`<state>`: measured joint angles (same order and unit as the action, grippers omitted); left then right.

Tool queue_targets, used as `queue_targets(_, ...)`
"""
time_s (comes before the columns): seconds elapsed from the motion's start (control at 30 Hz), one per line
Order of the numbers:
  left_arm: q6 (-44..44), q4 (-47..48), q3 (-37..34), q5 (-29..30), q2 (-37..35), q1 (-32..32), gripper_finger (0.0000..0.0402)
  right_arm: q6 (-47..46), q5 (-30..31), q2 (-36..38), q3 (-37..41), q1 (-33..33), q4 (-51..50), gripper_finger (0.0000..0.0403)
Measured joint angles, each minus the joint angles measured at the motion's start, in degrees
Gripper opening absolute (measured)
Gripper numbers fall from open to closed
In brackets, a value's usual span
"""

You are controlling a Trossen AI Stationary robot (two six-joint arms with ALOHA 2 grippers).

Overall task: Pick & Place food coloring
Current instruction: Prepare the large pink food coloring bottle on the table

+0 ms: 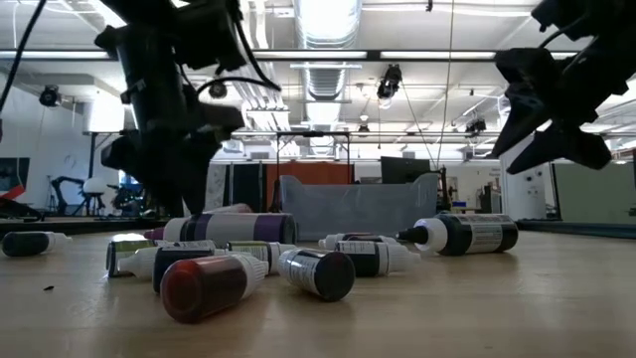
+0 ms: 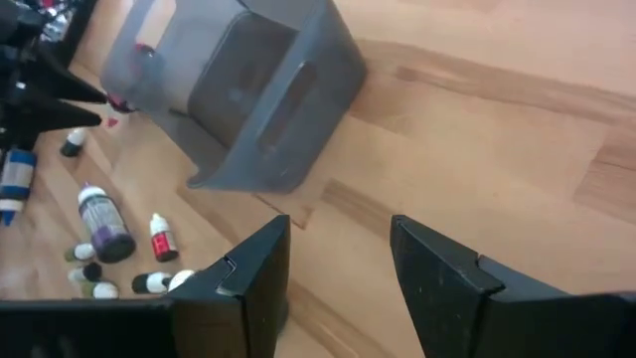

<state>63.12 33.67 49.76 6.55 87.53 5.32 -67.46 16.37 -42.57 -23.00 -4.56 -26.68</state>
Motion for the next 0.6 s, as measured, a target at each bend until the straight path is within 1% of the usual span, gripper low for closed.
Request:
queue_targets(0.13, 1.5, 3.0, 2.2, 0.0, 2.4, 0.3, 0.0147, 0.6, 0.0, 0.0, 0.1, 0.0, 0.0, 0.0169)
queue_targets(0.23, 2.3, 5.0, 3.9, 0.7, 2.7, 0.4, 0.0147, 1.2, -0.1, 0.0, 0.2, 0.0, 0.0, 0.0169)
queue_targets(0.4, 4.1, 4.8, 4.4, 3.5, 2.5, 0.2, 0.0147, 0.7, 0.0, 0.0, 0.7, 0.0, 0.1, 0.0169)
queue_targets(0.6, 5.8, 2.1, 4.4, 3.4, 3.7, 0.1, 0.0147, -2.3, 0.0, 0.0, 1.9, 0.0, 0.2, 0.0169)
